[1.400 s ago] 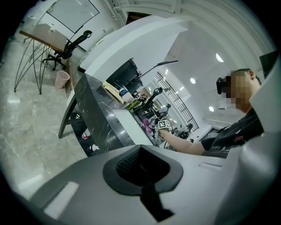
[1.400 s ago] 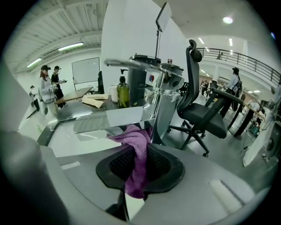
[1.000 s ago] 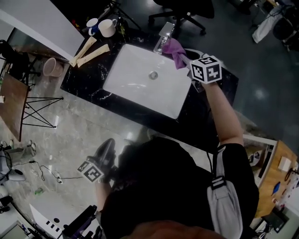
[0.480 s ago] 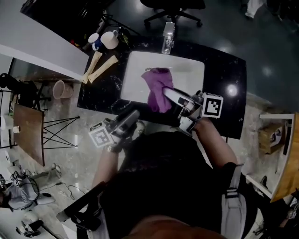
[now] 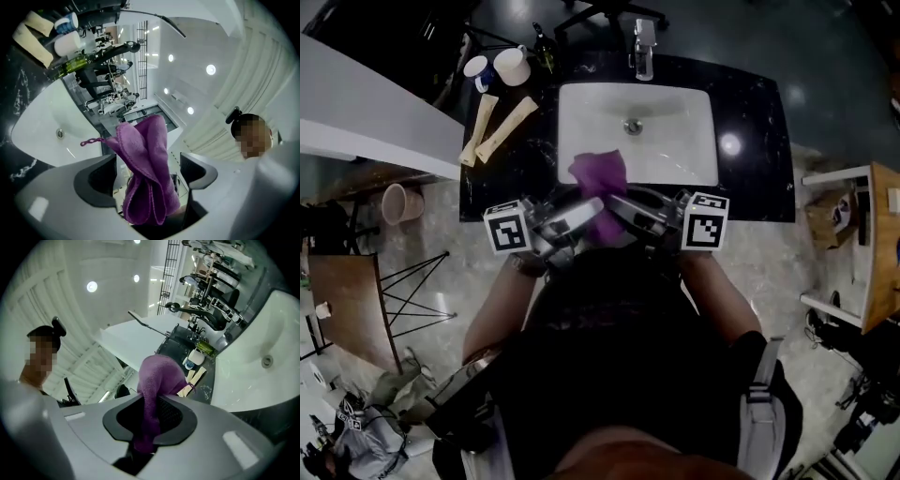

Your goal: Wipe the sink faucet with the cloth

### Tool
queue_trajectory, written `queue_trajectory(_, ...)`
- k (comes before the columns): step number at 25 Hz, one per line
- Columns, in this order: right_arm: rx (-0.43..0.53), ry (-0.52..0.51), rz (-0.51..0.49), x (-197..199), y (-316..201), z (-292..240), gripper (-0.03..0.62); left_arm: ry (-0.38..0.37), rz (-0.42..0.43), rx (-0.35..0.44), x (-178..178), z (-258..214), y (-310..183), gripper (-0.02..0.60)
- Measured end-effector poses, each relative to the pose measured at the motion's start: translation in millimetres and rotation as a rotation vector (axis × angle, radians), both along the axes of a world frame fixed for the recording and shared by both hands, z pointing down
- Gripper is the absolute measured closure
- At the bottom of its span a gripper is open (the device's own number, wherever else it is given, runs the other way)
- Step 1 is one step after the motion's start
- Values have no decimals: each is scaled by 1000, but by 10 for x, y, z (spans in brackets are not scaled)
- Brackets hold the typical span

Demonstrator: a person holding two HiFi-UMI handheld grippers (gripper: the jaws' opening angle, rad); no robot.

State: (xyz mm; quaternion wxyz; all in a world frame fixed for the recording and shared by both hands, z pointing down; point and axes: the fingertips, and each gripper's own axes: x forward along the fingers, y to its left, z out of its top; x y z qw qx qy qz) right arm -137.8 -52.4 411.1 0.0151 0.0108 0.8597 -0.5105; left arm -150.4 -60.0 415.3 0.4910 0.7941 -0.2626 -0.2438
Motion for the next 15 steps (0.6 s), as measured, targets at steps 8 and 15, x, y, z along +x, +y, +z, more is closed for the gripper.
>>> queue_trajectory(8,70,110,109,64,442,166,514,7,114,-3,14,154,349,470)
queue_trajectory(15,82,112,200,565,713,144,473,8,73,-45,123,202,580,489)
